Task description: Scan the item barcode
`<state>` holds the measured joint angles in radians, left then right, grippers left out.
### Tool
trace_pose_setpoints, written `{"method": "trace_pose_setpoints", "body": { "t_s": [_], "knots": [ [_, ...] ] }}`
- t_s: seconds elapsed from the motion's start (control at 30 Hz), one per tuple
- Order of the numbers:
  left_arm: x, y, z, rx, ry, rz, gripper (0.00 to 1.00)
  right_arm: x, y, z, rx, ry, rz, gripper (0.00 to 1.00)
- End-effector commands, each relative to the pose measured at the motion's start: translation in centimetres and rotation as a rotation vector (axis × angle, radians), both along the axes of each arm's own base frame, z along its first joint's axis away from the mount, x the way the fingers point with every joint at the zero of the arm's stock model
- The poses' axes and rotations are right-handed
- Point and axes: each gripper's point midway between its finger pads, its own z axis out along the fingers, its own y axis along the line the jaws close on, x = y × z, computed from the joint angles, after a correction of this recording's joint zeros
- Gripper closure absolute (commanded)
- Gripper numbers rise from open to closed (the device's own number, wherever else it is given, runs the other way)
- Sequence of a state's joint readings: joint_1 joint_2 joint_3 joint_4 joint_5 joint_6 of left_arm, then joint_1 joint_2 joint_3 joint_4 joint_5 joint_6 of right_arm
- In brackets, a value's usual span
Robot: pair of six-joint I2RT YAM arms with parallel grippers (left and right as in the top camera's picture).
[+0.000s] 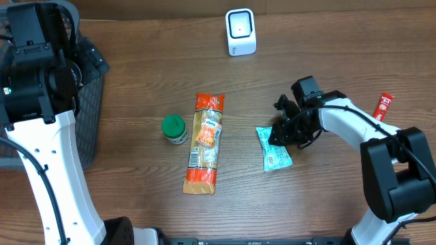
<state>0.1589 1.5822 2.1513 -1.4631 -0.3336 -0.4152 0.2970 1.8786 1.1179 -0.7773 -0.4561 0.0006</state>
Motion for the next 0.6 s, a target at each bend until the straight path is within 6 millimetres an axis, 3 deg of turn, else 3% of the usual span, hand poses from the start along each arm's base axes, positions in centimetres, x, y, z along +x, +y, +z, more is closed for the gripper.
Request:
{"method": "trace_pose_setpoints", "body": {
  "t_s": [0.0, 0.1, 0.3, 0.57],
  "knots": [
    [0.1, 0.4, 0.2, 0.015, 0.000, 0.006, 0.00, 0.2, -0.5, 0.4, 0.053, 0.011, -0.025, 0.55],
    [0.0, 0.4, 0.2, 0.016, 0.000, 0.007, 0.00, -0.3, 0.2, 1.2, 0.135, 0.006, 0.038, 0.51],
    [0.1, 0.4, 0.2, 0.015, 0.000, 0.006, 0.00, -0.3, 0.3, 1.2, 0.136, 0.012, 0.032, 0.50],
    [0.1, 0.4, 0.2, 0.015, 0.000, 0.006, 0.00, 0.8, 0.4, 1.2, 0.134, -0.019, -0.003, 0.50]
  ]
}}
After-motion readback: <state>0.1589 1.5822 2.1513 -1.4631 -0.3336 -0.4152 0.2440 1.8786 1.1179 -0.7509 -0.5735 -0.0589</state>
